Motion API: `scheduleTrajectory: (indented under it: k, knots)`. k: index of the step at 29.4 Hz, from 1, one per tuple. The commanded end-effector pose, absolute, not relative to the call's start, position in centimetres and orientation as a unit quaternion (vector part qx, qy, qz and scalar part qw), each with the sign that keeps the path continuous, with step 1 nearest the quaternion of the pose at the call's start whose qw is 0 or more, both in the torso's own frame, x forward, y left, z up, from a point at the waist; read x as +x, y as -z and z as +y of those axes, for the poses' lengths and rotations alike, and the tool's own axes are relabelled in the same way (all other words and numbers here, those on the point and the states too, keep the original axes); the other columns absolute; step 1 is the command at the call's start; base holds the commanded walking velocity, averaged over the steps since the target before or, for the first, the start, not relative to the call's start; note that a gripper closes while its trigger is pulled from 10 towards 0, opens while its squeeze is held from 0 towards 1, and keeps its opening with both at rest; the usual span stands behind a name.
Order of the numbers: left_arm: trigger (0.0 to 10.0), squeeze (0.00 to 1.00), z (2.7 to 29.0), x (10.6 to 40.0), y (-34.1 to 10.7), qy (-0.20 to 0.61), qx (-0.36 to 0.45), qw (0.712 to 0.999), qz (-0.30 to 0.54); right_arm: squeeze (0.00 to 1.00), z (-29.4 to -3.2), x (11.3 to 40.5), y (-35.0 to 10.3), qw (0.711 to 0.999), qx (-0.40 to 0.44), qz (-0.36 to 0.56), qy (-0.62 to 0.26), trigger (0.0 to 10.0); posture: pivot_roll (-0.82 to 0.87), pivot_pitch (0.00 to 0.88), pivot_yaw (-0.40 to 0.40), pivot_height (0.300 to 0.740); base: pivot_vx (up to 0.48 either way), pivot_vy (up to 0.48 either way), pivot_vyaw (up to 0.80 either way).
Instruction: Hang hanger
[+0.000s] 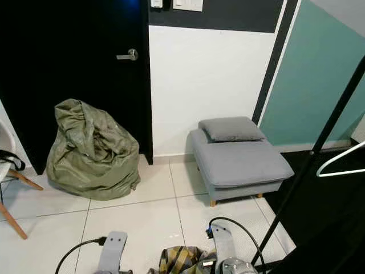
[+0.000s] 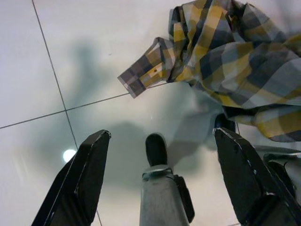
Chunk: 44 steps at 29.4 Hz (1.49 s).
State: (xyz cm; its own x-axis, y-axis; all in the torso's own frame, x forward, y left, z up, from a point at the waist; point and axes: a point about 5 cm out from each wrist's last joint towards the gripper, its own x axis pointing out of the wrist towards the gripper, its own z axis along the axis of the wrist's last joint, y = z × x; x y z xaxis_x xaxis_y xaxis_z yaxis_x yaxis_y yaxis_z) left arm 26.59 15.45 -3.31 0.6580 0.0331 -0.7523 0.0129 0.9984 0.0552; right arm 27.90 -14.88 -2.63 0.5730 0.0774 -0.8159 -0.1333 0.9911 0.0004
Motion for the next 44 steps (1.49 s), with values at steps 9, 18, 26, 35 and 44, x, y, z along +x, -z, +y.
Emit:
scheduleTrajectory:
  k: [9, 18, 26, 35, 44]
  knots:
    - [10.0, 0.00, 18.2, 27.0, 2.0, -0.007, 0.077, 0.929, 0.361, 0.00, -13.2, 29.1, 1.5, 0.915, 0.016, 0.399, -0.058, 10.0, 0.08, 0.208, -0.041, 0.740, 0.000, 0.000, 0.00]
    - [10.0, 0.00, 20.3, 27.9, 0.0, 0.009, 0.111, 0.948, 0.299, 0.00, -12.9, 28.4, 1.8, 0.937, 0.015, 0.342, -0.067, 10.0, 0.08, 0.219, 0.009, 0.740, 0.000, 0.000, 0.00]
    - [10.0, 0.00, 18.8, 27.1, 0.1, 0.031, 0.128, 0.955, 0.267, 0.00, -13.5, 27.0, 2.6, 0.941, -0.029, 0.327, -0.086, 10.0, 0.02, 0.247, -0.029, 0.740, 0.000, 0.000, 0.00]
    - [10.0, 0.00, 14.3, 25.3, 1.4, 0.084, 0.096, 0.952, 0.279, 0.00, -16.3, 24.9, 3.8, 0.940, -0.062, 0.332, -0.046, 10.0, -0.03, 0.243, 0.009, 0.740, 0.000, 0.000, 0.00]
    - [10.0, 0.00, 15.2, 23.9, 1.3, 0.091, 0.124, 0.946, 0.284, 0.00, -15.1, 25.4, 2.7, 0.951, -0.041, 0.301, -0.052, 10.0, -0.02, 0.214, -0.025, 0.740, 0.000, 0.000, 0.00]
